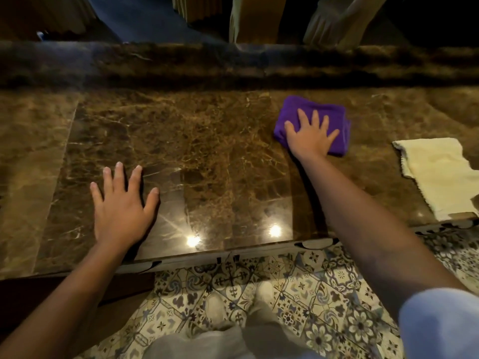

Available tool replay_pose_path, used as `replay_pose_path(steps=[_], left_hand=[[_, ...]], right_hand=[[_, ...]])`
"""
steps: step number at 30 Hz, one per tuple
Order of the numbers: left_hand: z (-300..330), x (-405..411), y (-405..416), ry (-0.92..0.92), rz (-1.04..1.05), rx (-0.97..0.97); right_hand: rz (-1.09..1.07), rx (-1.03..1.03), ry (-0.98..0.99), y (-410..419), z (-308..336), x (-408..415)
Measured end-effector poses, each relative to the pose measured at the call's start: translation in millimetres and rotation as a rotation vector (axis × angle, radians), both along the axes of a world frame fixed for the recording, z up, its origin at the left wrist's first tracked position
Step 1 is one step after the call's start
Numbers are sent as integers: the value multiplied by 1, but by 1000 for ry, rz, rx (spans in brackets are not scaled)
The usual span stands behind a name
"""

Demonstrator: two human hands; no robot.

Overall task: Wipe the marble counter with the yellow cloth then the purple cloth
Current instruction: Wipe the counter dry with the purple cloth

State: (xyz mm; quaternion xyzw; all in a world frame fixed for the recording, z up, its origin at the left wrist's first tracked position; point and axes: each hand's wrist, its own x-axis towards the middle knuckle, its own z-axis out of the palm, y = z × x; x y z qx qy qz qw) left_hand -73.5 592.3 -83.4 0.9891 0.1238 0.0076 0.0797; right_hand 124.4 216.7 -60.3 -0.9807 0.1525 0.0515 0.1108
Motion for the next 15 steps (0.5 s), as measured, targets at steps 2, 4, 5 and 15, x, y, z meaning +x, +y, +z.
replay_pose_path(steps=[2,4,5,15], left_hand=[[2,0,-1,0,5,-5],[2,1,-1,12,10,-14],[2,2,0,17,7,-24],[7,-49,56,25,88,-68]], right_hand=[[95,-9,6,35,-3,11],[192,-17,-4,72,-5,9],[243,-15,-11,89,-5,4],[690,8,-86,180,-11,-125]])
